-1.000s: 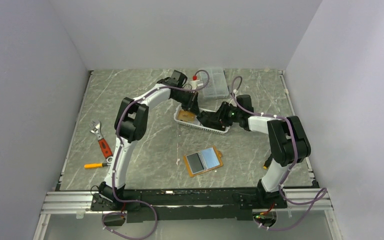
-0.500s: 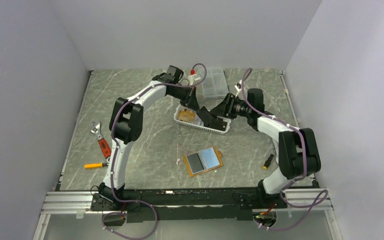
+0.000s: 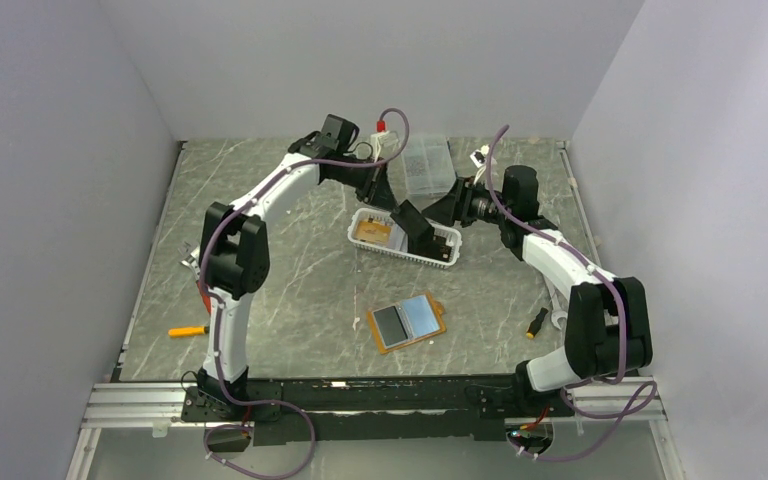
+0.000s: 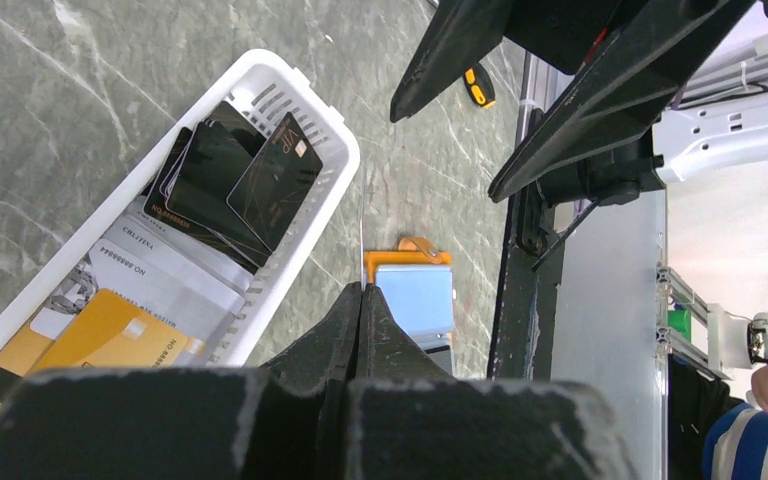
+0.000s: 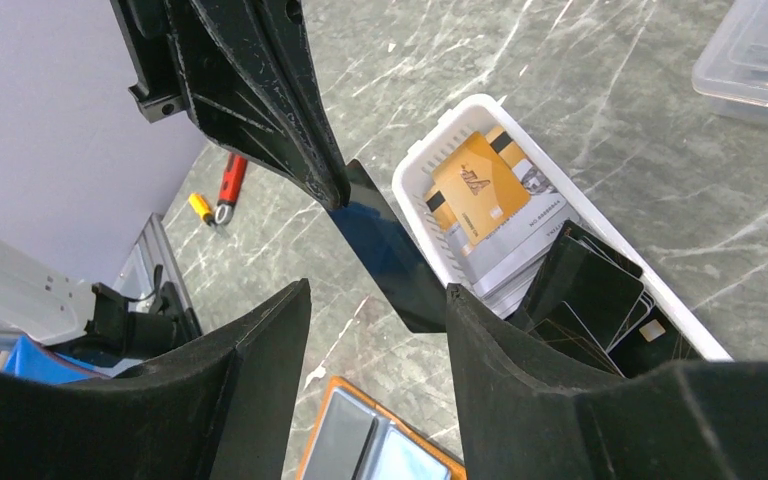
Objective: Put the credit cards into the card holder
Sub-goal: Pick up the credit card from the storage box, then turn over the card slot in the card holder.
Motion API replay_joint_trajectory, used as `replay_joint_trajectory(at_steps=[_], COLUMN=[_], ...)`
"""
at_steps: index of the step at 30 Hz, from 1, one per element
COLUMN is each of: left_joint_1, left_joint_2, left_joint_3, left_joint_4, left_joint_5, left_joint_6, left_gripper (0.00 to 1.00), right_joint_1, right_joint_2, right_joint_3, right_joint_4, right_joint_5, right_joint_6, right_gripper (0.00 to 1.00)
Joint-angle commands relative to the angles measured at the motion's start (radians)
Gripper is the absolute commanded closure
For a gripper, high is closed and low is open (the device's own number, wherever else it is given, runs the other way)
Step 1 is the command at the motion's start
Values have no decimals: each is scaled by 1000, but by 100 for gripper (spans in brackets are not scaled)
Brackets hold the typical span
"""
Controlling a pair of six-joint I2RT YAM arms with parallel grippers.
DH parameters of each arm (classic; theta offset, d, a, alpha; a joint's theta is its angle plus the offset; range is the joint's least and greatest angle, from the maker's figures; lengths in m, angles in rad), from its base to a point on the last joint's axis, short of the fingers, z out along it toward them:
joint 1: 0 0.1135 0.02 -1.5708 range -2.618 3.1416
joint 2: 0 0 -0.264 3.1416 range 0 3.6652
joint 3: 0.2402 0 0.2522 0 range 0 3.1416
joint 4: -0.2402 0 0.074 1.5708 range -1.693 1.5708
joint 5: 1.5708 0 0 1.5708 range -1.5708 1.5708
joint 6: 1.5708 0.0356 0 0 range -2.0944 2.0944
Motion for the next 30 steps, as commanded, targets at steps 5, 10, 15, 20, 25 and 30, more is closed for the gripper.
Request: replay_joint_trajectory(at_steps=[5,10,15,20,25,30], left_joint_1=[7,4,-2,-9,-12,-13], left_joint_2=[-98,-153,-184,-217,-249,-271], left_joint_3=[19,-36,-48,-71,-94,-104], left_joint_4=[-179,-201,-263,-331,-389,-424], left_joint_5=[101,162,207,223,242,247], left_joint_6=[190,217,260,310,359,386], left_gripper=[100,100,100,100,100,100], right_joint_1=[13,69,140,166,170,176], right_joint_2=[-49,-74,-97,-142,-185,-202], right_joint_3=[2,-5,-2,-27,-33,-24], right_joint_4=[83,95,20,6,-45,-34], right_joint_5=[-134,-205,-182,-161,-131,-175], right_joint_6=[-23,-11,-39,-24,-38,2], right_gripper=[46,48,53,60,64,77])
